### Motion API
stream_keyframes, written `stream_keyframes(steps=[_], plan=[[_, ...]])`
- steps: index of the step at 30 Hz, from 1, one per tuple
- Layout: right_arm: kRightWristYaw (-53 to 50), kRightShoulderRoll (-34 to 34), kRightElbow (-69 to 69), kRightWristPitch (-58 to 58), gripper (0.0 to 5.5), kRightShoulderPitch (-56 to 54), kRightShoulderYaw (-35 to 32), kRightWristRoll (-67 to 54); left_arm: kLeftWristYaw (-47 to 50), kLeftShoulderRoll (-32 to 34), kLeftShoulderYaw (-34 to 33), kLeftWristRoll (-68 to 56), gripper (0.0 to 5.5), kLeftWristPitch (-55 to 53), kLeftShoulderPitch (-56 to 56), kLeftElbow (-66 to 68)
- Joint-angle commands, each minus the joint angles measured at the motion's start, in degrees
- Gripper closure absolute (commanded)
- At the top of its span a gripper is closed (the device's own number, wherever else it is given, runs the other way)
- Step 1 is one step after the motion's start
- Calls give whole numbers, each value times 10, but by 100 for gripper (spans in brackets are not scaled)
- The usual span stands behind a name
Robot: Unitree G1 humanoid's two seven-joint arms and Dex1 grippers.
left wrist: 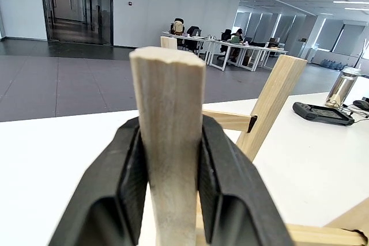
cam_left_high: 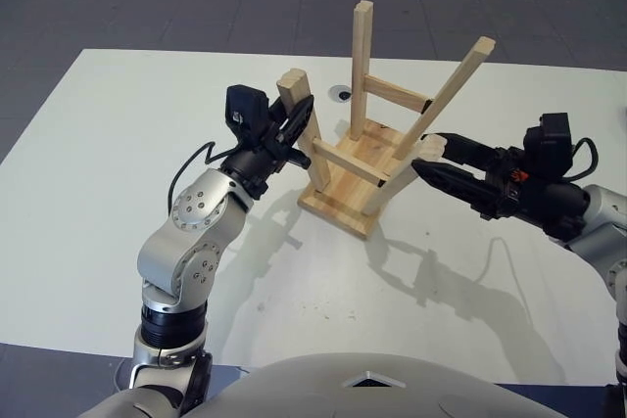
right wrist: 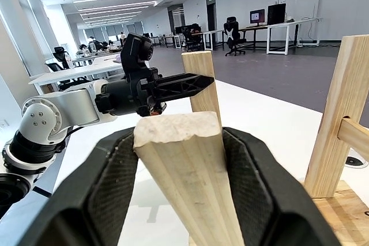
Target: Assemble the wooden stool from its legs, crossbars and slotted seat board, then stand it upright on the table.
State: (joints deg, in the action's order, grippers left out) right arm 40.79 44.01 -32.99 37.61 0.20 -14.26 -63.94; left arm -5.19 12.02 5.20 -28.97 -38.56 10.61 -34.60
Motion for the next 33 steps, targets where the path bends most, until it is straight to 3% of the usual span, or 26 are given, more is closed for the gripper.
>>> stream_keyframes(steps=[1,8,21,23,24,33], plan=[[-14,-2,-11,34,320,9,49,22,-30,2,43,-9,447,-31,-25,5],[-19,11,-3,32,320,26,64,67,-33,22,64,18,447,-24,-82,21],[-45,-10,13,24,324,-1,69,81,-27,18,68,34,447,-39,-71,28],[-55,-19,19,26,277,-8,59,66,-21,11,53,26,447,-41,-64,29],[-61,-23,23,27,263,-13,54,59,-18,5,42,20,410,-42,-59,31],[-80,-52,46,41,109,-47,27,30,-33,1,-16,13,258,-42,-16,70]])
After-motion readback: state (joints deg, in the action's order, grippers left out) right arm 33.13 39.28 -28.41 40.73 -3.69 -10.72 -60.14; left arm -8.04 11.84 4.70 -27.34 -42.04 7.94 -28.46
